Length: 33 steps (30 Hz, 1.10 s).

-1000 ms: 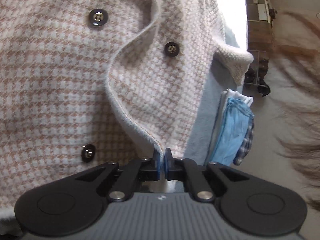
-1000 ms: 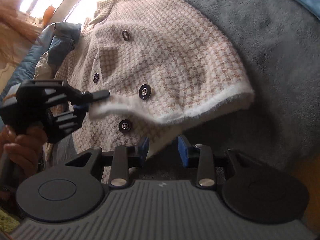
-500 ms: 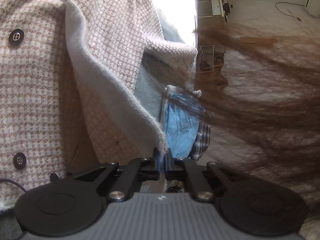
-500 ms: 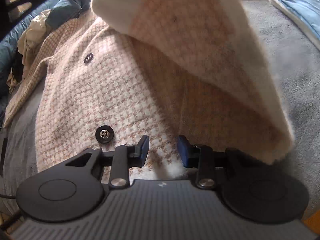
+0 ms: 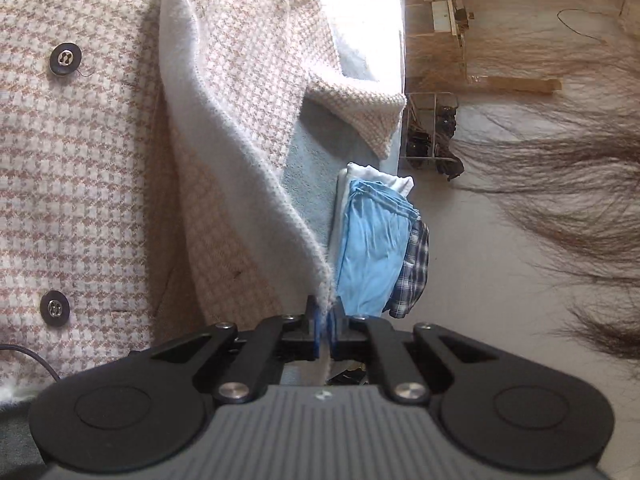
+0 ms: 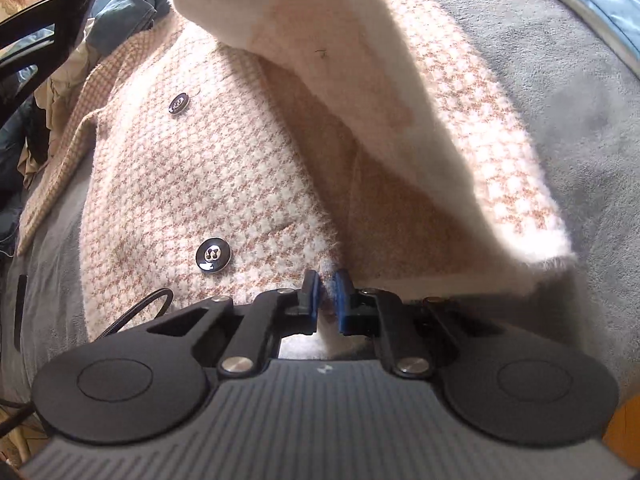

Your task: Fold clothes

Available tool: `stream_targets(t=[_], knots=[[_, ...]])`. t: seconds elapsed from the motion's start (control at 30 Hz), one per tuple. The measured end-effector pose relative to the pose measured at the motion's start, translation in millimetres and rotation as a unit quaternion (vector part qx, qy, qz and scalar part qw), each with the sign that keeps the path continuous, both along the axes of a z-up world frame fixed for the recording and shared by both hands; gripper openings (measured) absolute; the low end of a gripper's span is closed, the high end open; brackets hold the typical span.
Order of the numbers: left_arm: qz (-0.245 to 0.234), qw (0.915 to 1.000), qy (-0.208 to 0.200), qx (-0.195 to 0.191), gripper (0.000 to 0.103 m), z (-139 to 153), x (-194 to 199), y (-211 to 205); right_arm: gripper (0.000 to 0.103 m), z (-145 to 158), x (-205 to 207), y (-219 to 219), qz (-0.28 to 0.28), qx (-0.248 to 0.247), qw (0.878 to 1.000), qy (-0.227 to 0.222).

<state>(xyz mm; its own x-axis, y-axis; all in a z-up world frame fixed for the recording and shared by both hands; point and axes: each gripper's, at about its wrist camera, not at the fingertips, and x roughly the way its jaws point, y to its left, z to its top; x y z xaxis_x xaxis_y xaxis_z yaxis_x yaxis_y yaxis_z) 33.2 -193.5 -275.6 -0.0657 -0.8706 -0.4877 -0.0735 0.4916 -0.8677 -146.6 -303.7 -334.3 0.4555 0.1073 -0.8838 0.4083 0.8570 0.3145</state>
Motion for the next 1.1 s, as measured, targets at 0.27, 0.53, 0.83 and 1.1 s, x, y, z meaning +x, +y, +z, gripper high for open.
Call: stream_targets(t=[0.27,0.53,0.83,1.1], knots=[[-0.002,1.0,-0.005,0.007,0.004,0.1,-6.7,19.1,0.017,-4.0,-1.1,-6.3,-0.025,0.026,0.999,0.002],[0.003,0.9927,0.077,0.093,0.004,-71.9,-33.4,59.4,0.046,1.1,-67.1,-52.1,-0.174,0.166,0.97,-0.034],[0.016,0.9793,0.125,0.158,0.004,-131.3,-32.9,86.3,0.06,-53.1,-96.9,-73.7,-0.381,0.357,0.85,-0.07],[-0.023,0.9776,0.123,0.169,0.014,-133.4,-28.2,76.3,0.024,-62.2,-78.0,-76.1,-0.384,0.343,0.855,-0.06]])
